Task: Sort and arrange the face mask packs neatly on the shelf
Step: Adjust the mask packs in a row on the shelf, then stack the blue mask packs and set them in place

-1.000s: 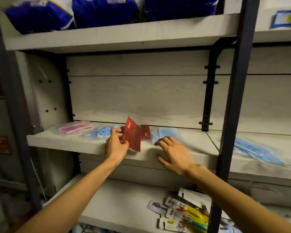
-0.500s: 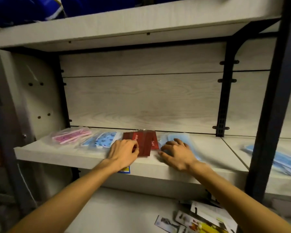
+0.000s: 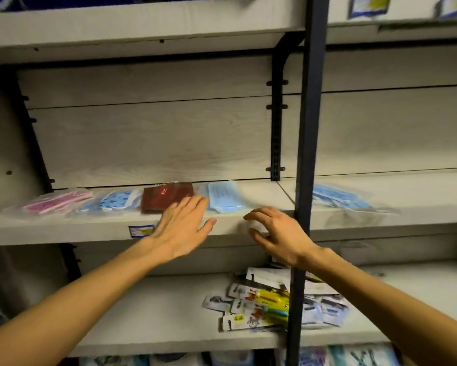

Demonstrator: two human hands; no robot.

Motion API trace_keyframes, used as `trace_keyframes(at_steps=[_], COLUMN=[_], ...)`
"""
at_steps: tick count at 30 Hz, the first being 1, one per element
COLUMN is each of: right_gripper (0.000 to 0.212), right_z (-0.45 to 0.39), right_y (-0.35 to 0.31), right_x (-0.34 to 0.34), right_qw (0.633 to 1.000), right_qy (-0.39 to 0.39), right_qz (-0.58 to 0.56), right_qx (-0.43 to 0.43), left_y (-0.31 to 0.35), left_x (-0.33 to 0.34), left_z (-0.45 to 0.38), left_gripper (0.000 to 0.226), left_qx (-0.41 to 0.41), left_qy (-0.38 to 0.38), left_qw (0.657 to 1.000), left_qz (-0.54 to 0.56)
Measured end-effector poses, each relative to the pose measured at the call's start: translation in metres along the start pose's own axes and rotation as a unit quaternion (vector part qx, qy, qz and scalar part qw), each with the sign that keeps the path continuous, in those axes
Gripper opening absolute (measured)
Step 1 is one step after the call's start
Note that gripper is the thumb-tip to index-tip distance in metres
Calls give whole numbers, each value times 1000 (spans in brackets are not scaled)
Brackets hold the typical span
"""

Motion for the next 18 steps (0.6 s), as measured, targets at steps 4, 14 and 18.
trace_keyframes(at_steps=[4, 14, 18], right_gripper=[27, 54, 65], right_z=[40, 61, 38], right_y=[39, 183, 251], right_x=[-41, -114, -126], right_qw=[997, 927, 908], right_qy=[33, 154, 93], right_qz=[4, 25, 29], right_qx=[68, 340, 408], left_y=[69, 217, 244], left_x=[-9, 10, 44], left_z=[-18, -112, -164], left_gripper=[30, 52, 76], left_qx=[86, 134, 62], left_qy=[-27, -57, -79], left_qw=[992, 940, 949], left_qz=[83, 309, 300])
Point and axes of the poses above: each hand's wrist, its own z-axis away from the middle knuckle, its own x-axis out of the palm, y = z × x, the point moved 6 cm from there along -z, towards the middle knuckle, and after that the axes turned 12 degrees about x, right-handed, at the moved point
